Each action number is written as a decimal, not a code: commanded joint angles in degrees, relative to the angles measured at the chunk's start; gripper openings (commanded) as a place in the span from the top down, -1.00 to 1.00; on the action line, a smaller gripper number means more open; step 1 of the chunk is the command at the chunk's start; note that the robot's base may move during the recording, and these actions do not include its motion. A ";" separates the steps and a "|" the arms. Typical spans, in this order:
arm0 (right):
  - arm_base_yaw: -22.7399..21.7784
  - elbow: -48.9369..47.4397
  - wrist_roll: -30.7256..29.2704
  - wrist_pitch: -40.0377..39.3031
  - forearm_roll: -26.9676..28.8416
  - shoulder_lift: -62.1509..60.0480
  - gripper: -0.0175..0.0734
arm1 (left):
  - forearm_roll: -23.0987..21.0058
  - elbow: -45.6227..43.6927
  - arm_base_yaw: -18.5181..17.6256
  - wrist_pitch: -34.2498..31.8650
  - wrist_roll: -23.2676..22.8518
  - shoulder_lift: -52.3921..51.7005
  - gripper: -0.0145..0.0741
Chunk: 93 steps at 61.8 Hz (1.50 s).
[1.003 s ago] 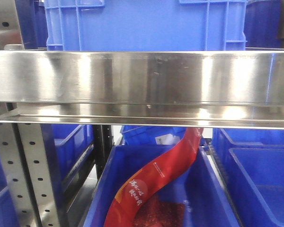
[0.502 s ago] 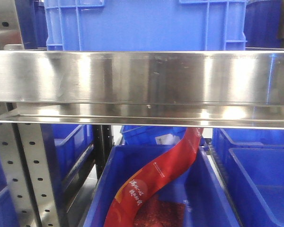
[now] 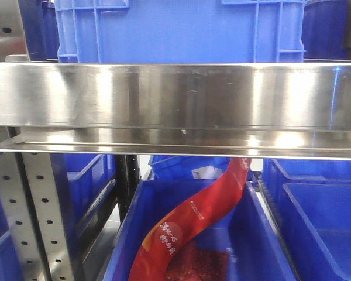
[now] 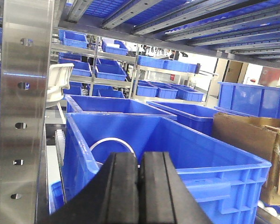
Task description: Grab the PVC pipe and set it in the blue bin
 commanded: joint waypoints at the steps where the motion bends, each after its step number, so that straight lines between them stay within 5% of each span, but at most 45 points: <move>1: -0.23 0.11 0.31 -0.44 -0.45 -0.22 0.98 | -0.37 0.04 0.00 -1.46 0.03 -0.20 0.92; 19: -0.23 0.11 0.31 -0.44 -0.45 -0.22 0.98 | 1.72 1.17 0.00 -1.13 0.03 -0.20 0.92; 29: -0.23 0.11 0.31 -0.44 -0.45 -0.22 0.98 | 3.33 9.58 2.30 -2.13 0.03 -1.56 0.92; 38: -0.23 0.11 0.31 -0.44 -0.45 -0.22 0.98 | 3.21 20.52 6.70 -6.26 0.03 -6.92 0.92; 58: -0.23 0.11 0.31 -0.44 -0.45 -0.22 0.98 | 3.11 37.20 20.34 -5.05 0.03 -27.64 0.92; 66: -0.23 0.11 0.31 -0.44 -0.45 -0.22 0.98 | 3.11 41.58 22.93 -4.61 0.03 -33.88 0.92; 93: -0.23 0.11 0.31 -0.56 -0.45 -0.22 0.98 | 3.00 44.32 18.61 -5.07 0.03 -38.11 0.92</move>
